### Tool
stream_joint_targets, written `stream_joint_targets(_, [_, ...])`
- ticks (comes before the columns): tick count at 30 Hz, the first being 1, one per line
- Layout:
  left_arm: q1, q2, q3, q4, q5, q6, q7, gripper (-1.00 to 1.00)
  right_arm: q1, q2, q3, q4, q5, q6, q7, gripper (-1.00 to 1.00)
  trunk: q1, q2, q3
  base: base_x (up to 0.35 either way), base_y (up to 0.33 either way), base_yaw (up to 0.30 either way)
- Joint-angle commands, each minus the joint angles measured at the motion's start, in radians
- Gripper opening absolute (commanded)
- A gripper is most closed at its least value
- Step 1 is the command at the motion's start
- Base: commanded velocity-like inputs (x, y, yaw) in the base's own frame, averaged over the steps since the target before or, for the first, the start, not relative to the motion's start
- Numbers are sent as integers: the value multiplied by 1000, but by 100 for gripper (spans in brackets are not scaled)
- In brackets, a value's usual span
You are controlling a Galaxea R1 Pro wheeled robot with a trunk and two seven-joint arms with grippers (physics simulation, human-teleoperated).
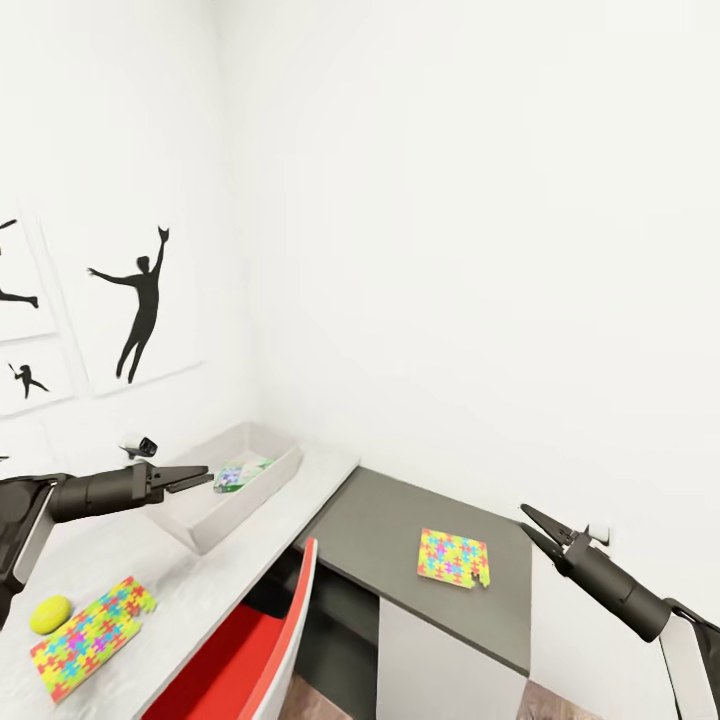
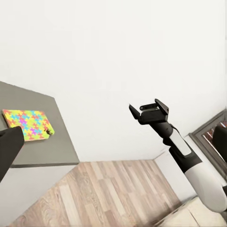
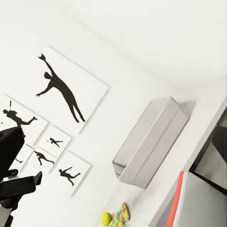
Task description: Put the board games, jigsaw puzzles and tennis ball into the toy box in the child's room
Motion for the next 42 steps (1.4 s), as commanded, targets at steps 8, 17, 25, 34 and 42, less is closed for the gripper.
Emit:
stream_joint_targets(8, [0,2,3,-1,1,11,-3,100,-1,1,-1,1,-2,5,2,100,0,-1,2,0,0,-280])
stream_joint_targets(17, [0,2,5,-1,1,11,-3,100,-1,2,-1,1,-1,4,2,100,0,-1,6,0,0,-281])
stream_joint_targets(25, [0,2,5,-1,1,11,-3,100,-1,3,-1,1,-1,4,2,100,0,-1,10,0,0,-281])
stream_joint_targets(34, [0,4,7,0,1,11,-3,100,-1,2,-1,1,-1,3,1,100,0,-1,15,0,0,-281])
stream_joint_targets(42, [0,4,5,-1,1,11,-4,100,-1,3,-1,1,-1,3,0,100,0,-1,20,0,0,-281])
